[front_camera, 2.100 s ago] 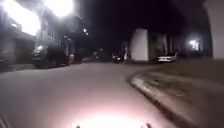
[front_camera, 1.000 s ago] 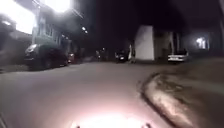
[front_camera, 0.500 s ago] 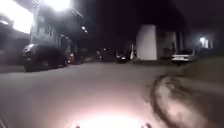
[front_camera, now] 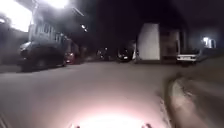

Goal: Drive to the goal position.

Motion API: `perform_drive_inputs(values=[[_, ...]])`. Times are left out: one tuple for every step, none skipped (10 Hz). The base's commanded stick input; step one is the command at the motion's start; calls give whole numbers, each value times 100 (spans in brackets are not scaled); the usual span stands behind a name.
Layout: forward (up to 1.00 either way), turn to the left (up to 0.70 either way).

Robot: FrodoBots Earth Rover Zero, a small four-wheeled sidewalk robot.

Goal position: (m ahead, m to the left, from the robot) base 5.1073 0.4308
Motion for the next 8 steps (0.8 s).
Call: perform_drive_inputs(values=[[100,0],[100,0],[100,0],[100,0],[100,0],[100,0],[100,0],[100,0]])
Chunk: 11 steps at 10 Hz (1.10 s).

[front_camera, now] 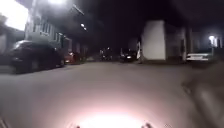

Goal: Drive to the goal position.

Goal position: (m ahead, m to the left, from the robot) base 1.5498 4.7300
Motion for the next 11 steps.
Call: perform_drive_inputs(values=[[100,0],[100,0],[100,0],[100,0],[100,0],[100,0],[100,0],[100,0],[100,0],[100,0],[100,0]])
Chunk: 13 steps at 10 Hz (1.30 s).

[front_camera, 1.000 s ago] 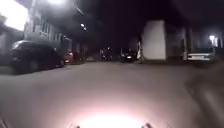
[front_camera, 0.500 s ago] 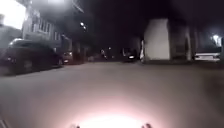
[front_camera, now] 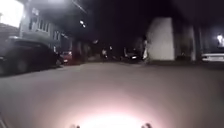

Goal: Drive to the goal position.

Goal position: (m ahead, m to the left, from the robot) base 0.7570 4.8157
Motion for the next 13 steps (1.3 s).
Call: perform_drive_inputs(values=[[100,0],[100,0],[100,0],[100,0],[100,0],[100,0],[100,-25],[100,-40],[100,-33],[100,-6],[100,-38],[100,-28],[100,-11]])
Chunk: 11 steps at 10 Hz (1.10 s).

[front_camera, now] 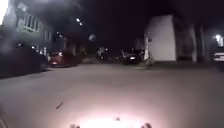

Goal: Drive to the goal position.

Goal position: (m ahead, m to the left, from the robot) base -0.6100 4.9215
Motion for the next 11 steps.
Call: perform_drive_inputs(values=[[100,0],[100,0],[100,0],[100,0],[100,0],[100,0],[100,0],[100,0],[100,0],[100,0],[100,0]])
